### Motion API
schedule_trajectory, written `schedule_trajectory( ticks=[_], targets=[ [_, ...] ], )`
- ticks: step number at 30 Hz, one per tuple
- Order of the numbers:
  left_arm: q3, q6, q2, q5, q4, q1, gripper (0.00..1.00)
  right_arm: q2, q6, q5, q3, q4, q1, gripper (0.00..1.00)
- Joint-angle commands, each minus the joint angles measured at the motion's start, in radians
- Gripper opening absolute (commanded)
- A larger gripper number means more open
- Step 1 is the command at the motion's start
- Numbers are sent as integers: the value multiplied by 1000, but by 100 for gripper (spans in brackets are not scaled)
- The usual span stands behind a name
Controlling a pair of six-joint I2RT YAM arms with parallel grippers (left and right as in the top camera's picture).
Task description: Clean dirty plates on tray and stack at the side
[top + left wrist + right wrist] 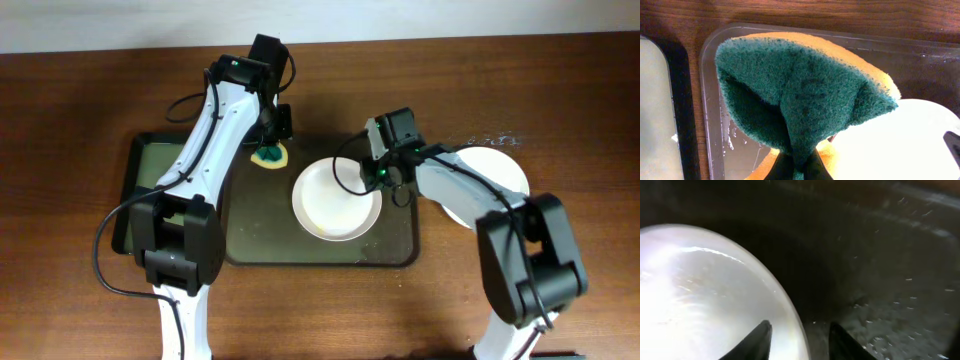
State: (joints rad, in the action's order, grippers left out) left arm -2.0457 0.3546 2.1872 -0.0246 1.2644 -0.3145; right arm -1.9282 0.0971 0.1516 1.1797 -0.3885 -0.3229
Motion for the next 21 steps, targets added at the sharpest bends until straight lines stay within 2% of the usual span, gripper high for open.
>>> schedule_trajectory(
  ticks=[1, 5, 6, 7, 10, 12, 16, 21],
  targets=[
    [1, -20, 7, 10, -3, 1, 0, -12, 22, 3, 5, 4, 5, 34],
    [1, -20, 7, 11, -3, 1, 0, -12, 106, -9, 5, -6, 4, 24],
    [1, -20, 7, 11, -3, 1, 0, -12, 141, -9, 5, -16, 3, 18],
    [1, -20, 7, 10, -3, 1, 0, -12, 186, -9, 5, -31, 3, 4],
    [1, -20, 7, 11, -2, 1, 0, -12, 306, -15, 5, -80, 3, 4],
    [1, -20, 7, 10, -2, 1, 0, -12, 539, -122, 5, -158, 1, 4],
    [1, -20, 7, 11, -2, 1, 0, -12, 739, -146, 2, -172, -32, 4],
    [31, -20, 7, 56, 8, -23, 0, -12, 753, -217, 2, -169, -92, 4]
  ],
)
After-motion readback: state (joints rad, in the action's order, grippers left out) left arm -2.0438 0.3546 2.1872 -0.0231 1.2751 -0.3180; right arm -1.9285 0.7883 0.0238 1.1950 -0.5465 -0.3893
